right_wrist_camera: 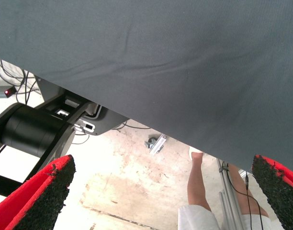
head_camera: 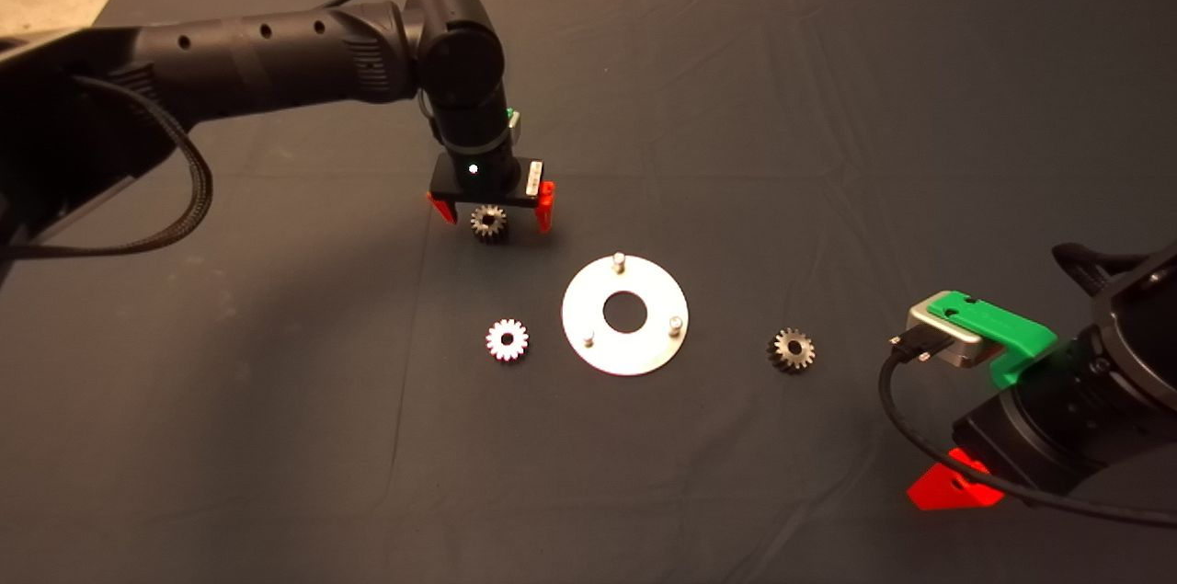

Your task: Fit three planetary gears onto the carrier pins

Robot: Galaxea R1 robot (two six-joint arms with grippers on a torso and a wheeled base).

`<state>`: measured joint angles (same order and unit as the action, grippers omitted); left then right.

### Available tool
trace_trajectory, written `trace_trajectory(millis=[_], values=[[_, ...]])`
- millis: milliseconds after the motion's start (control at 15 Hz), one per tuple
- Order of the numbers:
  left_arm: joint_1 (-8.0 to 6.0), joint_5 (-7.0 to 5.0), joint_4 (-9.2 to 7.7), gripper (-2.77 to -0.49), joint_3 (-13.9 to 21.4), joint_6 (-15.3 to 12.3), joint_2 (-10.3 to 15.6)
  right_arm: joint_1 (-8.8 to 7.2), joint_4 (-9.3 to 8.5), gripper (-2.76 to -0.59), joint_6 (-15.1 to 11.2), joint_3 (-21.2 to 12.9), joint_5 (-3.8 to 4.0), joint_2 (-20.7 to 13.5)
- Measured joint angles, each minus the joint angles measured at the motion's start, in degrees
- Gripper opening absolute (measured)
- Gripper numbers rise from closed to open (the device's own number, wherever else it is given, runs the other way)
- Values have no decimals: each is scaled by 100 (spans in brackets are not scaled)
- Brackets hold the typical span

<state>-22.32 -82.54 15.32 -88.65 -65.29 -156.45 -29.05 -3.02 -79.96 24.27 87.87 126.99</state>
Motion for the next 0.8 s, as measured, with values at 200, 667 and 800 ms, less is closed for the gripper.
trace_trajectory(millis=[200, 667, 800], values=[[39, -6, -1, -49, -116, 124, -2, 0, -2, -60, 0, 0, -5, 0], [39, 2, 19, -49, -283, 160, -101, 0, -2, -60, 0, 0, -2, 0], [39, 2, 24, -49, -370, 263, -165, 0, -2, -60, 0, 0, -2, 0]])
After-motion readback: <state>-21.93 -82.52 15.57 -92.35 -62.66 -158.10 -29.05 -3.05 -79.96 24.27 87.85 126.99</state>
